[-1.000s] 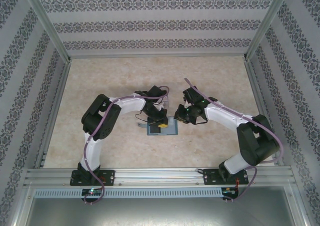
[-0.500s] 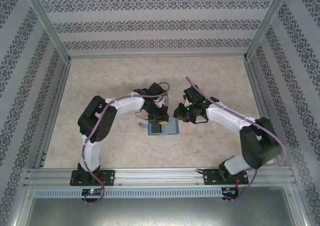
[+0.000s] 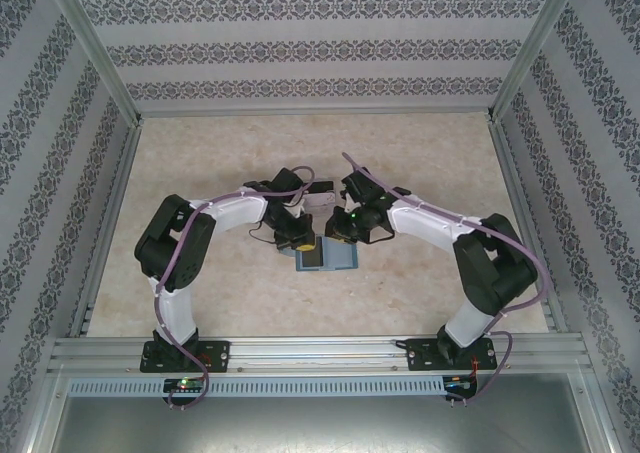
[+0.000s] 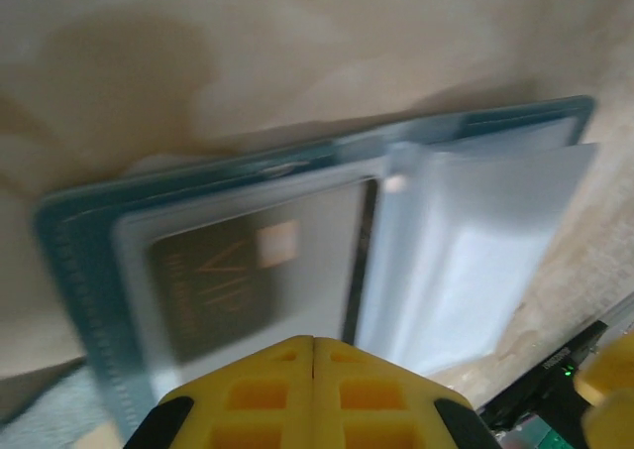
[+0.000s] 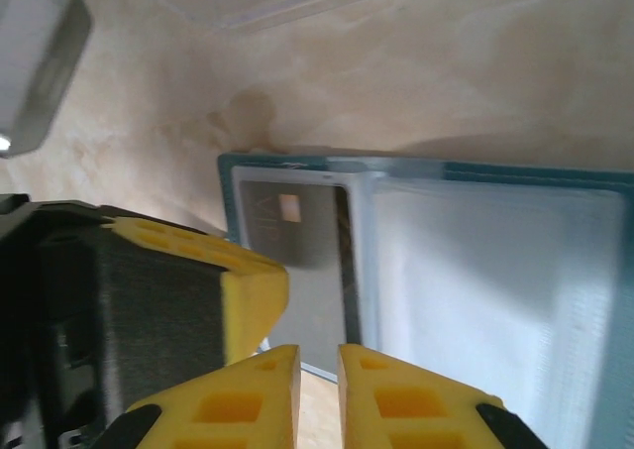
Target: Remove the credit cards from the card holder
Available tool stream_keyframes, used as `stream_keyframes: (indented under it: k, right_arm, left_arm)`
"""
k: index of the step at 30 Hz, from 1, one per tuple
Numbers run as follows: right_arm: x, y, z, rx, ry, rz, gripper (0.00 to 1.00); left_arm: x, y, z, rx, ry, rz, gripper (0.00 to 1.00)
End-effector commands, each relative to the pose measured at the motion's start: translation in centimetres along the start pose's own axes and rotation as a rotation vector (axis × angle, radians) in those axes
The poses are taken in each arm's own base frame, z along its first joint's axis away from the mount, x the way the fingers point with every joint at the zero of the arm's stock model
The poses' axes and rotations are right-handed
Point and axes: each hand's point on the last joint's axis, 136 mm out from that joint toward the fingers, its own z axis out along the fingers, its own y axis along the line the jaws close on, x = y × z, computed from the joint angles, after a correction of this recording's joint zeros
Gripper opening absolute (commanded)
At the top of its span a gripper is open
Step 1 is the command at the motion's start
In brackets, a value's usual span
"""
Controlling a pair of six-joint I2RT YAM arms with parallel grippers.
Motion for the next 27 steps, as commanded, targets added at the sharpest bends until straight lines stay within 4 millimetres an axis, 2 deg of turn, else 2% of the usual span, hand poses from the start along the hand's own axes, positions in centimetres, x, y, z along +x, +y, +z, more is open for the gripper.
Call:
stream_keyframes:
  k: [1,5,12,21,27]
  right_arm:
    - [0.2,1.7,1.0,-0.034,0.034,-0.037,0.19]
    - [0.5,1.9,2.4,-0.026,0.067,-0.043,0.20]
    - [1.0,1.3,4.0,-0.011,0.102,-0.034,0.29]
    - [1.2,1.6,5.0,-0.013,0.118,-0.038,0.29]
    - [1.3,0.9,5.4,0.018,0.121,-0.037,0.29]
  left_arm:
    - [0.0,1.0,-1.0,-0.012,-0.025,0.005,0.00]
    - [0.3,1.8,-0.9,-0.019,-0.019,-0.007,0.00]
    - [0.4,2.3,-0.3,-0.020,-0.005,-0.014,0.00]
    - [0.6,2.5,-0.3,-0.025,0.001,-0.017,0.00]
    - [0.6,2.4,-0.4,-0.027,-0.001,-0.016,0.00]
